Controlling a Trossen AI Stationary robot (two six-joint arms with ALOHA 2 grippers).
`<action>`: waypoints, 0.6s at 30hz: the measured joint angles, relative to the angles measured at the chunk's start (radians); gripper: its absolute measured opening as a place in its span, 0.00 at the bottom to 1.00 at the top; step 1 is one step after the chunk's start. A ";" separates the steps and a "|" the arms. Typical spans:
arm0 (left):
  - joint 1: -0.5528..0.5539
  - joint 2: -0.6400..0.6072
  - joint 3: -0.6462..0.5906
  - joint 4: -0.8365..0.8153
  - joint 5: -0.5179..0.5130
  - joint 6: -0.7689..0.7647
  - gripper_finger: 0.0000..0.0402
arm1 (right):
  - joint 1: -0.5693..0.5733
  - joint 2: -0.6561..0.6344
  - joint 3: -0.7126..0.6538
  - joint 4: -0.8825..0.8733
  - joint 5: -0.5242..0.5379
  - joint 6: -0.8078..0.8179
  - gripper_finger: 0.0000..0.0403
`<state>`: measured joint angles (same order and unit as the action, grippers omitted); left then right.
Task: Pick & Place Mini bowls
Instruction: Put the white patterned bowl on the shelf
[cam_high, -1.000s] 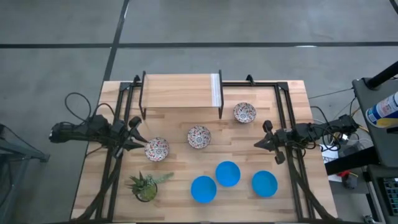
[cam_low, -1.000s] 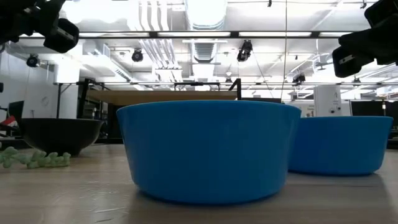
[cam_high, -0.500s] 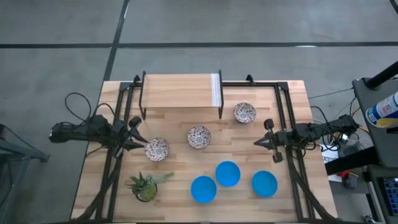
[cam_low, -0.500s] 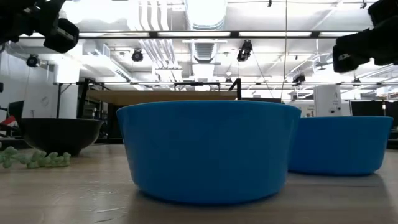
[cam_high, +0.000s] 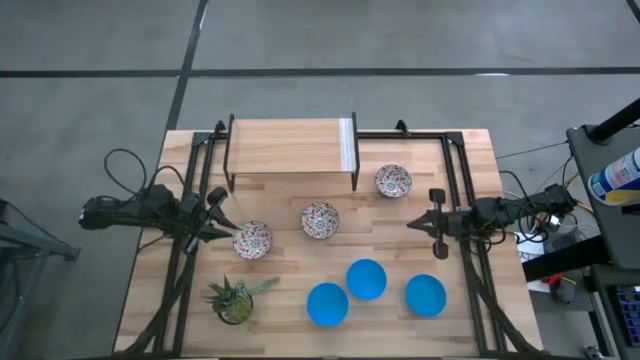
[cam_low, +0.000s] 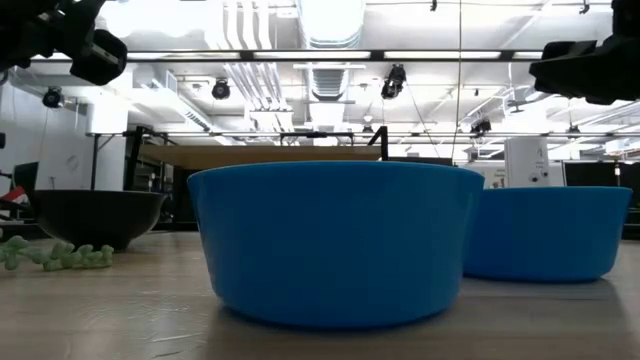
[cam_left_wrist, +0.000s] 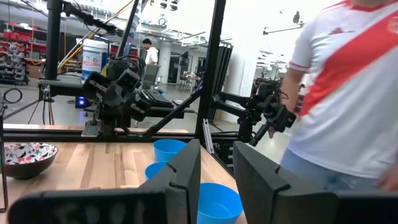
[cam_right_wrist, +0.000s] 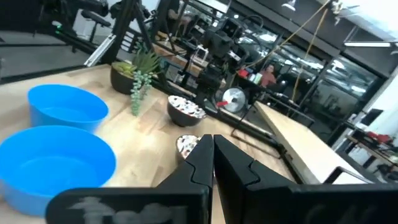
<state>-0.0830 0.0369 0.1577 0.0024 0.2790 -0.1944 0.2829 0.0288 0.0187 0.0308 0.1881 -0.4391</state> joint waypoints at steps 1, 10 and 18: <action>0.000 0.000 0.000 0.000 0.000 0.000 0.22 | 0.000 0.000 0.000 0.018 0.009 0.017 0.02; 0.000 0.000 0.000 0.000 0.000 0.000 0.22 | 0.000 -0.001 0.000 0.128 0.217 0.438 0.02; 0.000 0.000 0.000 0.000 0.000 0.000 0.22 | 0.000 0.000 0.002 0.175 0.237 1.225 0.02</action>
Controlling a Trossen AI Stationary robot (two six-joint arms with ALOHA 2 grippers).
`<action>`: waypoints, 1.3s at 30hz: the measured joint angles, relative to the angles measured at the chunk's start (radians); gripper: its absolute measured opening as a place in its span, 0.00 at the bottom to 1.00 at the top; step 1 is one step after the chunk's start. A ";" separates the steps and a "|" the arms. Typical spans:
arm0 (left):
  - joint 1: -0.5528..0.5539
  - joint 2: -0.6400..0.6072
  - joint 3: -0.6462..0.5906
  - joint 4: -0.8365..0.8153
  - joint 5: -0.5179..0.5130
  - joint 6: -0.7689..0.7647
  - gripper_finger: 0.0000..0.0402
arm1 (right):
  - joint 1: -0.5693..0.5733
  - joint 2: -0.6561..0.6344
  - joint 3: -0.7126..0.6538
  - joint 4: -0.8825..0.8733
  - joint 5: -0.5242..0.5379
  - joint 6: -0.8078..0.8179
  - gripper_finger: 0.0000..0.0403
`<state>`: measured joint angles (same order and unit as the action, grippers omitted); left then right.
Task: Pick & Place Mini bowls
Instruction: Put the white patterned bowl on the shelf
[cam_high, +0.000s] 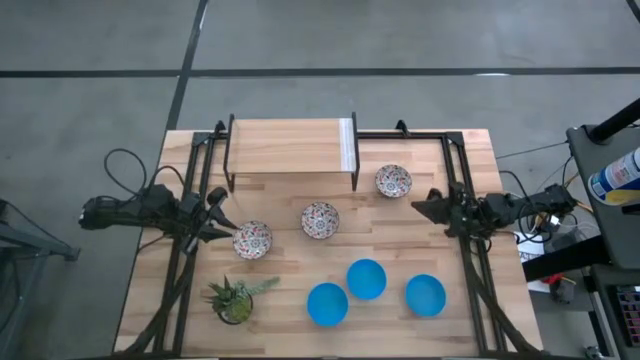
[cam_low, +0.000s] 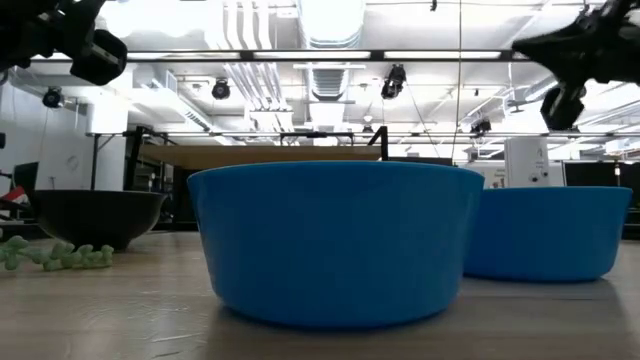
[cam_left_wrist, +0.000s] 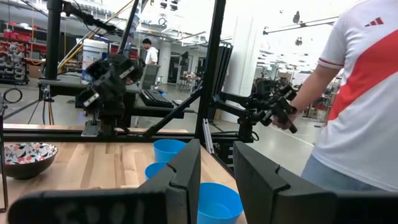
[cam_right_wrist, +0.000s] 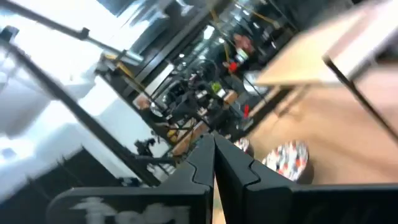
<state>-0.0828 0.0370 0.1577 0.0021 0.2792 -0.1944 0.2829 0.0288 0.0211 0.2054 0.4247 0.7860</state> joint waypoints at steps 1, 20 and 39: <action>0.000 0.000 0.000 0.000 0.000 0.000 0.22 | 0.000 0.001 -0.001 -0.001 0.010 0.026 0.02; 0.000 0.000 0.000 0.000 0.000 0.000 0.22 | -0.002 0.013 -0.003 -0.007 0.042 0.233 0.02; 0.000 0.000 0.000 -0.001 0.000 0.000 0.22 | -0.026 0.444 0.134 -0.290 0.152 0.819 0.31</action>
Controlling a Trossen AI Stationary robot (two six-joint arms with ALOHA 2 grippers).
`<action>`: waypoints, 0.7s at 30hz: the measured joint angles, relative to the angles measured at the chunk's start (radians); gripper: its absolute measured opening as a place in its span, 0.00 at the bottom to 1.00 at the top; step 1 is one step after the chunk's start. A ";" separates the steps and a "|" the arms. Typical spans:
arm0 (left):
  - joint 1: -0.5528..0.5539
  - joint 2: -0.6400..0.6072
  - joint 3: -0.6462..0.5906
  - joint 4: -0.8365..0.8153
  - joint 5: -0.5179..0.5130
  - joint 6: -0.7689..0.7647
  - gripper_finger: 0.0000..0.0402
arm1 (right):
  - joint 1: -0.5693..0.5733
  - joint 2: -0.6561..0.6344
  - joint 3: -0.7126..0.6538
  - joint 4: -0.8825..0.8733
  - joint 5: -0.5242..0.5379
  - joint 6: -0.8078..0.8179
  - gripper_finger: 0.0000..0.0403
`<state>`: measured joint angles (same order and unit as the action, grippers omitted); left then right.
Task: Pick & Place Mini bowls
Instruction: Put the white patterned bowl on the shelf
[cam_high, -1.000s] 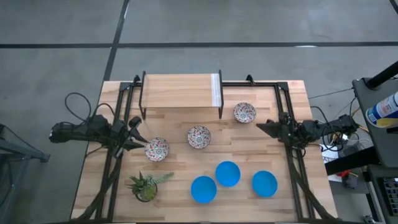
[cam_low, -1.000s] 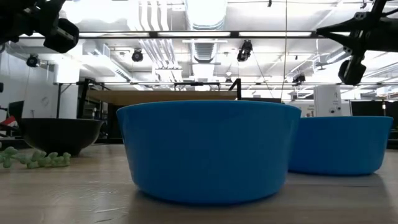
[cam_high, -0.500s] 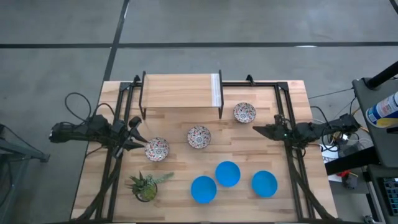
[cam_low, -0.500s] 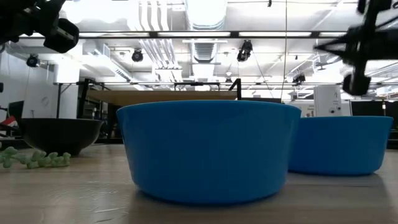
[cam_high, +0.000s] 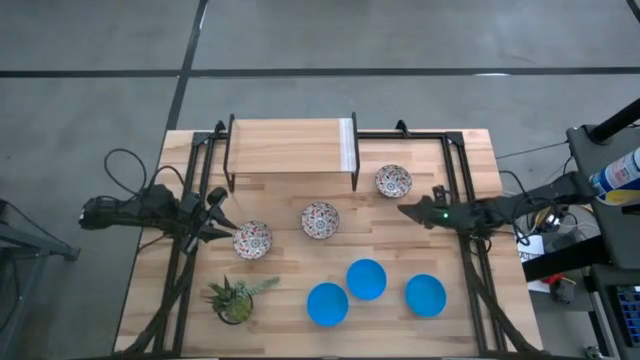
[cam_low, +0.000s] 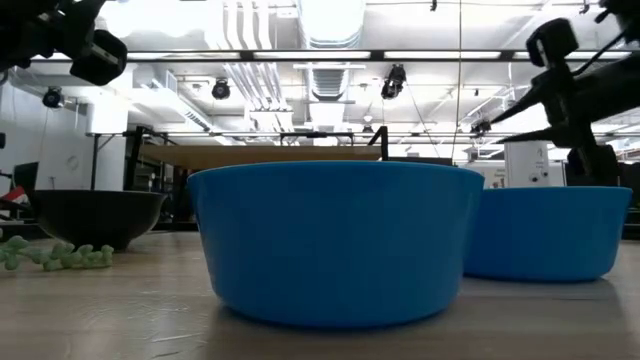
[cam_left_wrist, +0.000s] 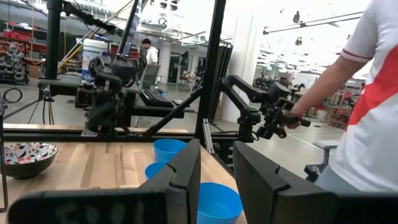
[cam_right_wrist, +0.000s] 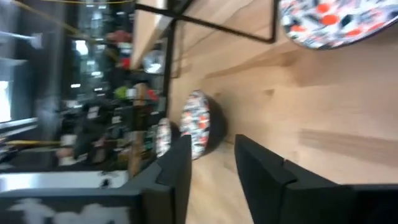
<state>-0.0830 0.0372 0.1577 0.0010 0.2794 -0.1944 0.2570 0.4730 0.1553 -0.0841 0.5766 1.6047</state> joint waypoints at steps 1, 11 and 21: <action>0.000 0.000 0.000 0.000 0.000 0.000 0.22 | -0.006 0.026 0.019 -0.020 0.000 0.013 0.33; 0.000 0.000 0.000 -0.001 0.000 0.000 0.22 | -0.092 0.238 0.281 -0.284 -0.038 0.074 0.32; 0.000 0.000 0.000 -0.002 0.000 0.000 0.22 | -0.268 0.401 0.573 -0.724 -0.265 -0.181 0.30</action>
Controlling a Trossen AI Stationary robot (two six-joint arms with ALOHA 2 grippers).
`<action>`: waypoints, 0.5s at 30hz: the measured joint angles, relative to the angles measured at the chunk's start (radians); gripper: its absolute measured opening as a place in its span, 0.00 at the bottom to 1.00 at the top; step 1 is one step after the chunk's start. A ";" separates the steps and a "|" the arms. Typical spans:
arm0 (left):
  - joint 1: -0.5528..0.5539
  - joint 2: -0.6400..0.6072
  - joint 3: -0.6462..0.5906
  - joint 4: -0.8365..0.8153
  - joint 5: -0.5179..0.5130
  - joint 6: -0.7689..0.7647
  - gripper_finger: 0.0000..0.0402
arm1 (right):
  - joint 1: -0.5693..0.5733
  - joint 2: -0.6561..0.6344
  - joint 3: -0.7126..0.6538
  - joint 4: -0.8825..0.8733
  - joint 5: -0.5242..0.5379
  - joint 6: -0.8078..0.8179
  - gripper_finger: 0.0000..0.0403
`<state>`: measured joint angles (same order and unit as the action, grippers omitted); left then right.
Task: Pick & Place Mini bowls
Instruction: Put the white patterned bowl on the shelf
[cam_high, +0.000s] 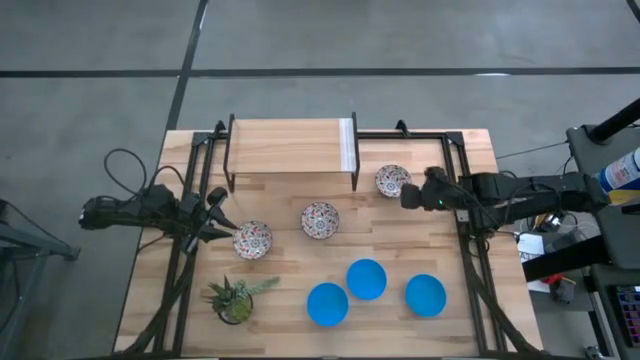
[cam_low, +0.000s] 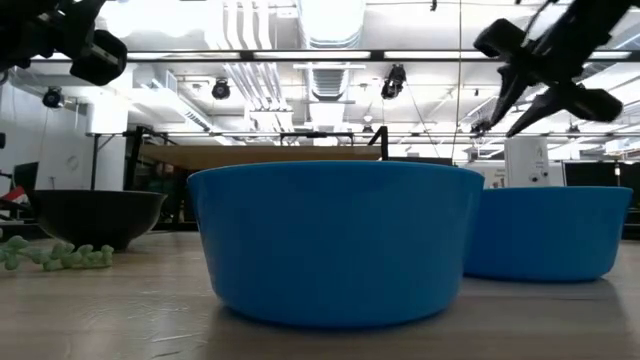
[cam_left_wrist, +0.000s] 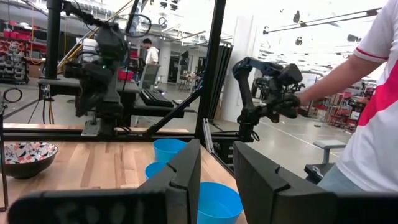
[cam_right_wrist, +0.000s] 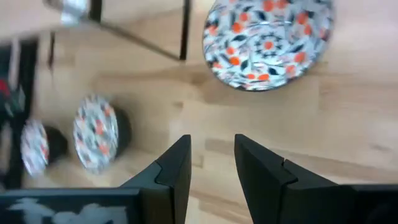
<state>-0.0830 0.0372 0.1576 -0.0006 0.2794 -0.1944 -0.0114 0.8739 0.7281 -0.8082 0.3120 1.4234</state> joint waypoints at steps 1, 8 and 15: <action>0.000 0.000 0.000 0.000 0.000 0.000 0.22 | -0.022 0.018 0.016 0.008 -0.029 -0.097 0.31; 0.000 0.000 0.000 0.000 0.000 0.000 0.22 | -0.102 0.166 0.117 0.023 -0.180 -0.746 0.32; 0.000 0.000 0.000 0.000 0.000 0.000 0.22 | -0.110 0.353 0.155 0.024 -0.196 -1.104 0.30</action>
<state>-0.0826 0.0372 0.1577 -0.0006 0.2794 -0.1944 -0.1215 1.2274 0.8828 -0.7844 0.1163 0.3190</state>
